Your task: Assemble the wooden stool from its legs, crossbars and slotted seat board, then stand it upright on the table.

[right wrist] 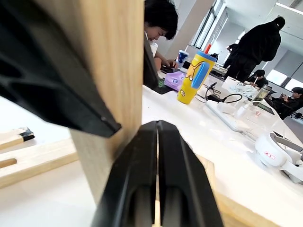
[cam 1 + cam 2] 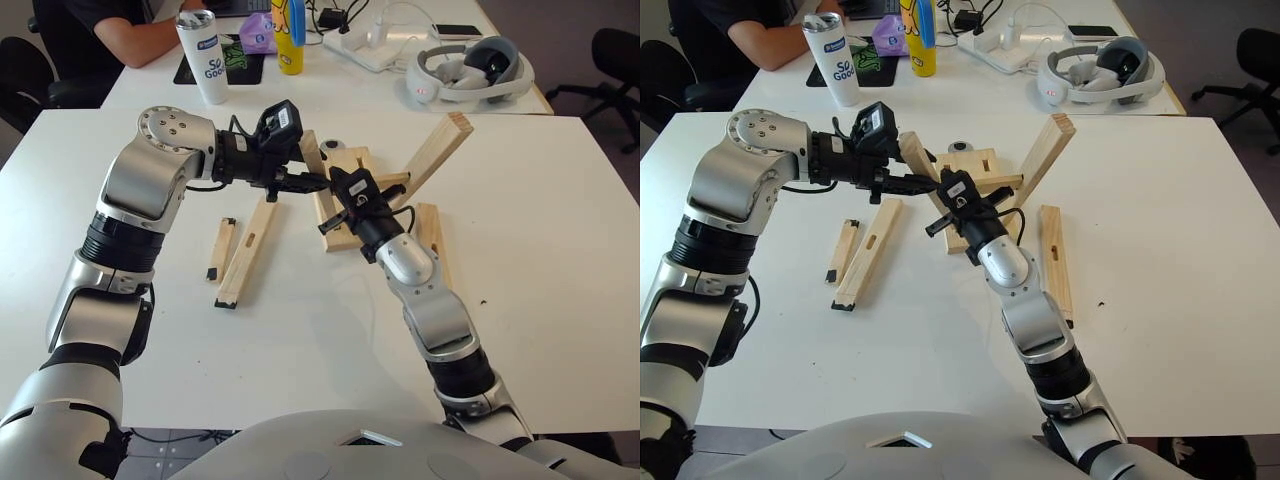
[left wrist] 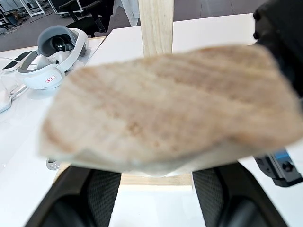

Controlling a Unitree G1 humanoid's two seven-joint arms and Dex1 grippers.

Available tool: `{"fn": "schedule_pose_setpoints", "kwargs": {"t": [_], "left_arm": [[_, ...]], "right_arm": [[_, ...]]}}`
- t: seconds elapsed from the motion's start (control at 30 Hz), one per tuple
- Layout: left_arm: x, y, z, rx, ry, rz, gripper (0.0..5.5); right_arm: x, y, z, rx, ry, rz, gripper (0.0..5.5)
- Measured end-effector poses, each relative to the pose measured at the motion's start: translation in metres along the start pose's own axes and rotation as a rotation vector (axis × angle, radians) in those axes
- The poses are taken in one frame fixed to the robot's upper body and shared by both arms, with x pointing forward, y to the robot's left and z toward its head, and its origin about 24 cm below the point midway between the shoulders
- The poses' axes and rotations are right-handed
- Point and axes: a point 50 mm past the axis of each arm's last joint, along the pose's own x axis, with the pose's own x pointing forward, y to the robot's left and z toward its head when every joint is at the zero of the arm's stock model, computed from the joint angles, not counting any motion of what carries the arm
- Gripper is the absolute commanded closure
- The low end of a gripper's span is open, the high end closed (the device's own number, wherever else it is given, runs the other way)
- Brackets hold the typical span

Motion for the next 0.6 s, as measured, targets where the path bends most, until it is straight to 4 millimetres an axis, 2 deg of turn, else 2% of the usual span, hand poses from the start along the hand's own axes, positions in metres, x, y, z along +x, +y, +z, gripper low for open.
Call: {"fn": "schedule_pose_setpoints", "kwargs": {"t": [0.17,0.27,0.37,0.43,0.6], "left_arm": [[0.000,-0.001,0.001,0.002,-0.002,0.000,3.43],[0.000,-0.001,0.001,0.001,-0.002,0.000,3.43],[0.000,-0.001,0.001,0.003,-0.002,0.000,3.43],[0.000,-0.001,0.001,0.003,-0.002,0.001,3.43],[-0.001,-0.002,0.001,0.002,0.001,0.004,3.43]], "right_arm": [[0.000,-0.004,0.007,0.105,-0.061,-0.008,5.50],[-0.007,-0.024,0.032,0.108,-0.234,-0.114,5.50],[-0.014,-0.037,0.040,0.081,-0.312,-0.180,5.50],[-0.022,-0.039,0.035,0.072,-0.319,-0.155,5.50],[-0.054,-0.038,-0.006,0.030,-0.179,-0.064,5.50]]}}
